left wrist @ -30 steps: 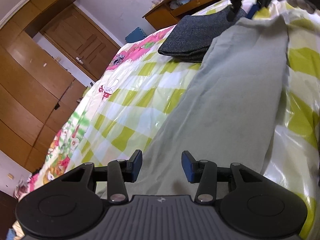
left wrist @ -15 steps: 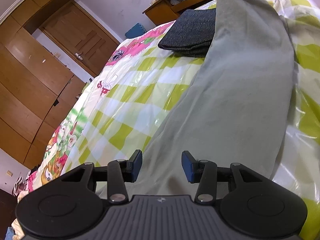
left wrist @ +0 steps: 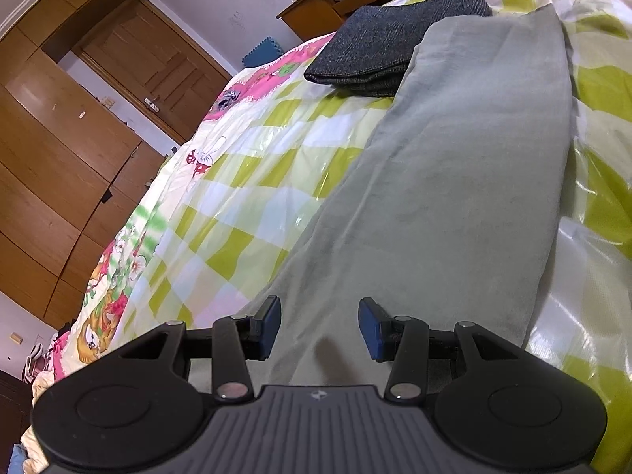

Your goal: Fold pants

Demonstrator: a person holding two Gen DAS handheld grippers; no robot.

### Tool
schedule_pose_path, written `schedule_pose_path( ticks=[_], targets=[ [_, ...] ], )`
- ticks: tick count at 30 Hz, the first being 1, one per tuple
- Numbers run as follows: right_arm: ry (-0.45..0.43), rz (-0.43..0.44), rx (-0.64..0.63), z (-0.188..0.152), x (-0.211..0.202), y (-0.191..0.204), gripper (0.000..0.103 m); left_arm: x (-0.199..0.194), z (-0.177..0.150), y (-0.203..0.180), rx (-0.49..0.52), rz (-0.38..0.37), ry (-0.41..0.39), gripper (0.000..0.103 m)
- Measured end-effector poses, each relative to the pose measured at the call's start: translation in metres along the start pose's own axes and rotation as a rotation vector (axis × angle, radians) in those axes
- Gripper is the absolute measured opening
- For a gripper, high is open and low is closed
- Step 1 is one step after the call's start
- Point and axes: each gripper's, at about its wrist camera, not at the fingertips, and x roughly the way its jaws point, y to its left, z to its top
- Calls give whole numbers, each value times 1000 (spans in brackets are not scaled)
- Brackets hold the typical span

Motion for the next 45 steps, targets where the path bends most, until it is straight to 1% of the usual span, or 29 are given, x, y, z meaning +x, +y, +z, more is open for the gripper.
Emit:
schedule_pose_path(
  ticks=[4, 7, 9, 11, 12, 13, 15, 18, 19, 21, 23, 24, 26, 27, 29, 30, 33, 36, 39, 42, 45],
  targets=[
    [54, 50, 125, -28, -7, -11, 26, -1, 1, -3, 7, -1, -1, 57],
    [50, 51, 151, -39, 1, -13, 26, -4, 1, -5, 20, -2, -5, 57],
    [20, 60, 176, -36, 5, -13, 26, -7, 2, -5, 29, 1, -9, 57],
    [-6, 68, 182, -28, 9, -9, 18, -8, 2, -5, 27, 1, -9, 57],
    [-8, 66, 170, -24, 11, -6, 8, -9, 2, -5, 25, 1, -8, 58],
    [-9, 68, 158, -20, 13, -2, 4, -10, 1, -6, 24, 1, -7, 58],
    [-19, 102, 143, -13, 12, 7, 4, -10, 0, -6, 23, 0, -6, 58],
    [-68, 140, 119, -6, 3, 18, 3, -10, -1, -6, 23, -5, -6, 58],
    [-77, 137, 129, -5, 2, 17, 3, -10, -1, -6, 23, -7, -7, 58],
    [-44, 111, 131, -9, 9, 10, 3, -10, -2, -5, 19, -8, -8, 58],
    [45, 94, 145, -15, 25, -3, 6, -10, -2, -5, 14, -8, -10, 57],
    [58, 86, 175, -18, 28, -8, 10, -10, -2, -5, 14, -8, -10, 58],
    [52, 98, 218, -23, 26, -12, 11, -11, -4, -6, 13, -7, -9, 58],
    [38, 104, 239, -24, 23, -14, 13, -12, -4, -5, 11, -9, -8, 58],
    [24, 120, 274, -26, 17, -17, 32, -13, -5, -5, 12, -10, -7, 57],
    [14, 112, 283, -28, 13, -19, 34, -14, -6, -4, 15, -8, -7, 58],
    [12, 108, 313, -34, 8, -26, 34, -12, -7, -4, 12, -6, -2, 58],
    [35, 105, 365, -39, 16, -31, 34, -13, -7, -5, 14, -5, -4, 58],
    [41, 131, 413, -41, 29, -34, 34, -16, -6, -5, 11, -12, -12, 58],
    [40, 143, 419, -38, 39, -33, 34, -17, -7, -6, 14, -10, -15, 58],
    [27, 189, 424, -35, 50, -30, 35, -17, -7, -5, 6, -11, -11, 58]
  ],
)
